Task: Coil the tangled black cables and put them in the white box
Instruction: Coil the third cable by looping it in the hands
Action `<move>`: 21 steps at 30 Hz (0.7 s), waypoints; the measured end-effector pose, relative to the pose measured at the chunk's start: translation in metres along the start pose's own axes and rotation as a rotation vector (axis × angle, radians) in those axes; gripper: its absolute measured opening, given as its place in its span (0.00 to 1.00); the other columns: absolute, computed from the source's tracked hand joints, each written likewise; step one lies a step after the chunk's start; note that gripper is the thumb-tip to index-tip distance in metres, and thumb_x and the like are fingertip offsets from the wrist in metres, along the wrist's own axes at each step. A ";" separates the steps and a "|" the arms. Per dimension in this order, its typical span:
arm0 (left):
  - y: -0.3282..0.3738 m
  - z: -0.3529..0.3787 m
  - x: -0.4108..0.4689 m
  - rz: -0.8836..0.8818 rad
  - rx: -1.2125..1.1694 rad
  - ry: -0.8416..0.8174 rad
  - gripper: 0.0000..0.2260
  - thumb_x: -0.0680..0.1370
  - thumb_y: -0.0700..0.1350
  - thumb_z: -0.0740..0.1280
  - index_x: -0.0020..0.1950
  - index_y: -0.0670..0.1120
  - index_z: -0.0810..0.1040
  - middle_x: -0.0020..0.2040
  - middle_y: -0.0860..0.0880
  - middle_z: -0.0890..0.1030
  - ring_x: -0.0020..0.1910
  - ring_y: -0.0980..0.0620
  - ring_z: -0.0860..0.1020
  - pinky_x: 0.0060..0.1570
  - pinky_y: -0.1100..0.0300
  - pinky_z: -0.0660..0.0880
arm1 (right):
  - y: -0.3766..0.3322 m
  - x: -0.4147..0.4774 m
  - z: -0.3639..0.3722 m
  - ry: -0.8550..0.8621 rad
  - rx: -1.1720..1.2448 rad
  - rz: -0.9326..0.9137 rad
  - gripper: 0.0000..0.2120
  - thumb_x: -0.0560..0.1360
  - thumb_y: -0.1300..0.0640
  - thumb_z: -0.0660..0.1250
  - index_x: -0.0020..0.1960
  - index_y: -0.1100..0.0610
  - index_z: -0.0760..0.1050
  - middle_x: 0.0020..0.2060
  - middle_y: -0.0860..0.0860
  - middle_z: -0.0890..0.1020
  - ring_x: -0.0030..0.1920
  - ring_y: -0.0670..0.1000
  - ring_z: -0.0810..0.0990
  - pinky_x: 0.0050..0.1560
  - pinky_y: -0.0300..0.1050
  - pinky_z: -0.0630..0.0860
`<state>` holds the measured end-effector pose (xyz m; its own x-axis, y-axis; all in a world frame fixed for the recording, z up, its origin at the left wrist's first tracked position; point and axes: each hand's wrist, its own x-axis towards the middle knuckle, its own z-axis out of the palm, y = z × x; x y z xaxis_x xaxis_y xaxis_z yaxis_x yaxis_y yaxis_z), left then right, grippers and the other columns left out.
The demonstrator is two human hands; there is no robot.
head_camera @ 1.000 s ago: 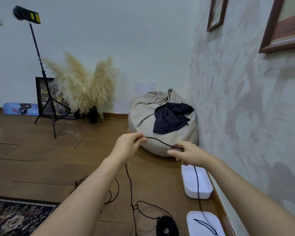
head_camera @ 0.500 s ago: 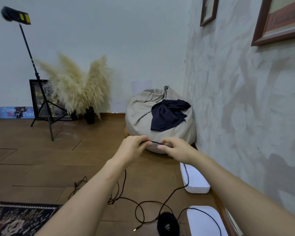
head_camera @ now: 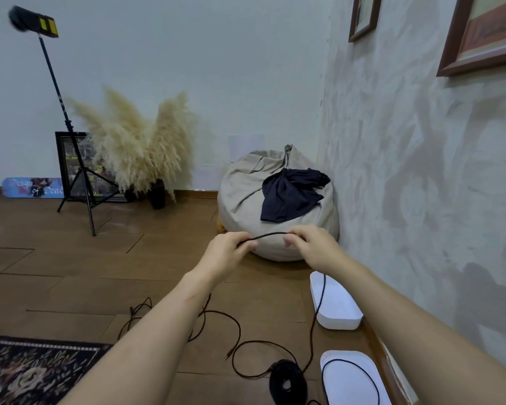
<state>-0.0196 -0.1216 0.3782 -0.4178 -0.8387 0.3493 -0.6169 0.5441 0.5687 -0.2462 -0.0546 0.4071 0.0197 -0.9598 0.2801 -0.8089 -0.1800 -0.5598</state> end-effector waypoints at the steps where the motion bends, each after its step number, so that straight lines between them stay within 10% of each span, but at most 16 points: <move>1: -0.005 -0.004 -0.003 -0.041 -0.006 -0.002 0.12 0.84 0.54 0.65 0.46 0.51 0.82 0.36 0.53 0.80 0.37 0.54 0.76 0.37 0.56 0.71 | 0.007 0.001 -0.003 0.042 -0.025 0.041 0.15 0.84 0.50 0.60 0.41 0.48 0.78 0.34 0.47 0.79 0.37 0.48 0.76 0.35 0.44 0.67; 8: 0.004 0.003 -0.004 -0.014 -0.043 -0.059 0.10 0.83 0.55 0.65 0.45 0.56 0.82 0.38 0.57 0.81 0.40 0.60 0.78 0.41 0.60 0.74 | 0.000 -0.007 0.003 -0.196 0.118 0.062 0.06 0.81 0.45 0.67 0.52 0.46 0.78 0.40 0.48 0.84 0.44 0.47 0.83 0.48 0.45 0.77; 15: -0.016 -0.004 -0.007 -0.097 -0.006 -0.039 0.12 0.84 0.55 0.64 0.44 0.54 0.81 0.38 0.52 0.81 0.38 0.54 0.77 0.40 0.55 0.73 | 0.010 0.001 -0.004 0.051 -0.059 0.131 0.13 0.84 0.52 0.60 0.44 0.53 0.79 0.32 0.48 0.78 0.36 0.52 0.77 0.34 0.45 0.67; 21: 0.006 0.007 -0.005 0.001 -0.035 -0.092 0.11 0.84 0.55 0.64 0.46 0.53 0.82 0.37 0.53 0.79 0.38 0.55 0.76 0.40 0.54 0.72 | -0.004 -0.002 0.015 -0.165 0.046 0.035 0.12 0.81 0.43 0.65 0.58 0.48 0.80 0.47 0.46 0.82 0.50 0.49 0.81 0.49 0.46 0.76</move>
<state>-0.0260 -0.1143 0.3748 -0.4788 -0.8319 0.2806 -0.5933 0.5422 0.5949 -0.2342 -0.0554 0.3973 0.0909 -0.9873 0.1302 -0.7833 -0.1516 -0.6029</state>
